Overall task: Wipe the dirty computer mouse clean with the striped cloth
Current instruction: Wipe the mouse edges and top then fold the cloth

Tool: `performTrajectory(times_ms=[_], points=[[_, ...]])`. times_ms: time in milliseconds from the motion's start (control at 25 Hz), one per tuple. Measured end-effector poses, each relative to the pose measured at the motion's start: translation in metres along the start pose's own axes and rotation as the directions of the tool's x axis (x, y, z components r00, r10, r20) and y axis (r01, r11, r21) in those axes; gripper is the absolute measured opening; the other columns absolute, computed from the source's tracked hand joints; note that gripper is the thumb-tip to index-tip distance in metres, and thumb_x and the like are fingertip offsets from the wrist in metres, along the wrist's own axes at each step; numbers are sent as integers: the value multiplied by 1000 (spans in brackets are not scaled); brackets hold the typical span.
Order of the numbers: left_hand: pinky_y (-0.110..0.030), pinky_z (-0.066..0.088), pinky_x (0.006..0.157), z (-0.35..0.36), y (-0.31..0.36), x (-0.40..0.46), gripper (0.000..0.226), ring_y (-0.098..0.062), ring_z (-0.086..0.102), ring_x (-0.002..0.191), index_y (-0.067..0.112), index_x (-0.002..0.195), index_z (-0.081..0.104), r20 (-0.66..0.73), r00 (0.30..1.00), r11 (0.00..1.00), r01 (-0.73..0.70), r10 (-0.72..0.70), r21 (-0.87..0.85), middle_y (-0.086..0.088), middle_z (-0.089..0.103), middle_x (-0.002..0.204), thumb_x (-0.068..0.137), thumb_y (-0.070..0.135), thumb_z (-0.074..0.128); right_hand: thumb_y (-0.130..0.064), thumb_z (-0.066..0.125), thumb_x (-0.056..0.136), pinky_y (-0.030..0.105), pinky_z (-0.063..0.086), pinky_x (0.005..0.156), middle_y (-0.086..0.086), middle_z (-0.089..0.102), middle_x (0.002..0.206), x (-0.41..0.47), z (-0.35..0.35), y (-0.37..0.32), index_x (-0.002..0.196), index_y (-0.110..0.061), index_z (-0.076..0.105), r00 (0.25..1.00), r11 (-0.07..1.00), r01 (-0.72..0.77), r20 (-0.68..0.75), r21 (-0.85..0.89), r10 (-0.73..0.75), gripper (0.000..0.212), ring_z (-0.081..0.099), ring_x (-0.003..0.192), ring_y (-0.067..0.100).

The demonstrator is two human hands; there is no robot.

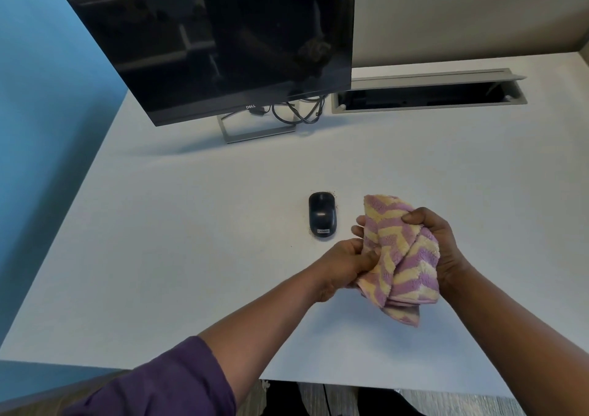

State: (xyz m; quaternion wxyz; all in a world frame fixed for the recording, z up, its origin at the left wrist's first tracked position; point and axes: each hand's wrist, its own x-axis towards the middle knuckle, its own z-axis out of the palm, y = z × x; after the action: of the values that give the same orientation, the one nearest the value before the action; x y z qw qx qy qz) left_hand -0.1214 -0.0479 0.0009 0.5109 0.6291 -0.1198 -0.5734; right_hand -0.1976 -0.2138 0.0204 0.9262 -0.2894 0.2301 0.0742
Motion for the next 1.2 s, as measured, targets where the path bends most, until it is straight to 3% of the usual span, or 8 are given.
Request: performTrajectory(times_ms=[120, 200, 320, 560, 720, 880, 1040, 1200], points=[[-30, 52, 73, -24, 8, 2, 27, -8, 63, 78, 22, 88, 65, -226, 963, 906, -39, 147, 422, 3, 70, 89, 83, 45, 79, -24, 53, 77, 43, 53, 78, 18, 65, 96, 2, 1, -5, 126, 2, 55, 993, 995, 11, -112, -95, -21, 55, 64, 82, 33], [-29, 51, 71, -47, 20, 3, 23, -9, 63, 80, 27, 90, 65, -380, 873, 790, -9, 306, 613, 9, 68, 90, 80, 41, 81, -20, 58, 73, 43, 51, 76, 18, 61, 99, 8, 1, -9, 125, -2, 54, 977, 948, 53, -178, -313, -113, 55, 60, 81, 31], [-30, 44, 72, -83, 35, 10, 26, -16, 60, 89, 29, 110, 66, -440, 777, 641, 62, 450, 765, 9, 59, 98, 85, 36, 72, -25, 59, 71, 39, 51, 72, 14, 60, 106, 16, 8, -12, 119, -17, 50, 939, 666, -18, -241, -746, -244, 50, 59, 85, 25], [-34, 48, 71, -111, 61, 35, 39, -25, 61, 92, 21, 107, 68, -367, 868, 424, 208, 336, 882, 6, 55, 95, 81, 48, 76, -23, 67, 89, 39, 55, 71, 4, 61, 106, 46, 12, -2, 129, -30, 38, 949, 163, -108, -150, -981, -277, 51, 64, 83, 23], [-28, 43, 64, -114, 70, 44, 40, -21, 62, 90, 26, 107, 72, -356, 894, 357, 250, 272, 900, 8, 65, 95, 76, 51, 79, -21, 67, 85, 22, 45, 67, -3, 67, 109, 60, 15, 6, 131, -29, 57, 946, 76, -56, -77, -996, -314, 48, 61, 87, 13], [-27, 40, 62, -114, 75, 47, 39, -21, 64, 91, 29, 103, 74, -395, 888, 385, 288, 235, 877, 8, 69, 99, 72, 50, 84, -29, 67, 85, 28, 48, 72, 1, 67, 89, 75, 25, 12, 106, -25, 68, 912, 35, 83, 61, -996, -406, 21, 60, 83, 22], [-26, 44, 63, -119, 70, 47, 34, -17, 64, 85, 34, 98, 77, -425, 879, 486, 282, 215, 827, 15, 67, 85, 69, 51, 85, -40, 68, 92, 38, 52, 81, 6, 69, 97, 95, 31, 17, 120, -26, 68, 928, -8, 3, 6, -1000, -373, 31, 63, 91, 26], [-27, 39, 69, -123, 65, 45, 50, -13, 58, 90, 42, 112, 72, -438, 873, 549, 263, 215, 793, 18, 60, 94, 66, 57, 86, -38, 61, 91, 27, 45, 67, -13, 67, 92, 95, 27, 14, 116, -43, 68, 953, -18, -90, -81, -996, -291, 26, 61, 84, 15]])
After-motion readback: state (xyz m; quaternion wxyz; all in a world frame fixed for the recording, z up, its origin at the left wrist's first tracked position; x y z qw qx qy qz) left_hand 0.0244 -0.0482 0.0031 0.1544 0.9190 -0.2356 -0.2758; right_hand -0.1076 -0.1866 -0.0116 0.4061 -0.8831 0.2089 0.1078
